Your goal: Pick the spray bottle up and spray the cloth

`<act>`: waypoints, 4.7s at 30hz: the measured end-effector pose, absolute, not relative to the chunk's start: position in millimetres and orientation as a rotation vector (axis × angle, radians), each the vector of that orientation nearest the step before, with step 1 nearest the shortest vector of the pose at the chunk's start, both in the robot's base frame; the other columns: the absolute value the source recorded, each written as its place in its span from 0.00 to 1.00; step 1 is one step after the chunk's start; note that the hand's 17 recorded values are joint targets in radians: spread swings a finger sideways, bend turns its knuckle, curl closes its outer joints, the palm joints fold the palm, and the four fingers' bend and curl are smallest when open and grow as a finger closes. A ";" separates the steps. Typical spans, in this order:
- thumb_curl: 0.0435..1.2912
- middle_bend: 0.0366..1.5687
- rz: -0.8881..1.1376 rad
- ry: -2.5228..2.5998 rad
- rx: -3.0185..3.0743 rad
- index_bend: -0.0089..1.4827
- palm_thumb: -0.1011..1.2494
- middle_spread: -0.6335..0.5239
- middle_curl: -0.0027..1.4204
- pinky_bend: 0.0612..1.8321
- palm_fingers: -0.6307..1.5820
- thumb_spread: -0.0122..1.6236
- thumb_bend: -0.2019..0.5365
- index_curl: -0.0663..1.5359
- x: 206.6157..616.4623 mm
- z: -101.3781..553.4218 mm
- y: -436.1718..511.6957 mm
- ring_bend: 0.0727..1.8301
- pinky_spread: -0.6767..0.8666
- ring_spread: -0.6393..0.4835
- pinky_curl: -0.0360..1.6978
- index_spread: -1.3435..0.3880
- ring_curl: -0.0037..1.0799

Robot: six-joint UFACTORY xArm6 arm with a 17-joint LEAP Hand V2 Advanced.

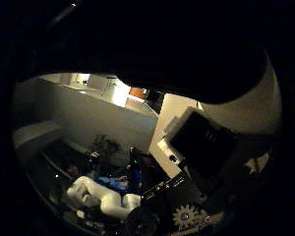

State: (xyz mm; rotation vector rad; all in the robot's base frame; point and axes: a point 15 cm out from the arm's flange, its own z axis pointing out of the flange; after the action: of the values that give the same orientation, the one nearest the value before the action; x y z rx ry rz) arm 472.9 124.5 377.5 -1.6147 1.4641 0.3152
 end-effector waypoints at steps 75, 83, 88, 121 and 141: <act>0.63 0.83 0.649 1.381 -1.410 0.72 0.84 0.40 0.68 0.75 0.78 0.51 0.25 0.66 507.5 246.6 196.5 0.71 0.32 0.34 0.53 0.63 0.86; 0.61 0.81 0.639 1.397 -1.393 0.71 0.83 0.41 0.67 0.75 0.78 0.53 0.25 0.65 511.9 244.2 186.1 0.70 0.31 0.34 0.52 0.63 0.84; 0.58 0.77 0.639 1.390 -1.393 0.67 0.79 0.42 0.63 0.71 0.80 0.51 0.23 0.62 510.5 243.3 183.8 0.68 0.30 0.37 0.49 0.63 0.77; 0.36 0.17 0.656 1.348 -1.447 0.13 0.63 0.52 0.29 0.44 0.33 0.61 0.24 0.33 500.5 246.3 178.7 0.28 0.68 0.57 0.20 0.54 0.32; 0.27 0.12 0.656 1.333 -1.498 0.12 0.59 0.59 0.26 0.43 0.33 0.61 0.24 0.24 487.9 258.4 142.9 0.23 0.71 0.66 0.10 0.60 0.27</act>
State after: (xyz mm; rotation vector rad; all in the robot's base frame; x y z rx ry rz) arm 487.9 142.9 258.4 -1.4981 1.3326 0.6555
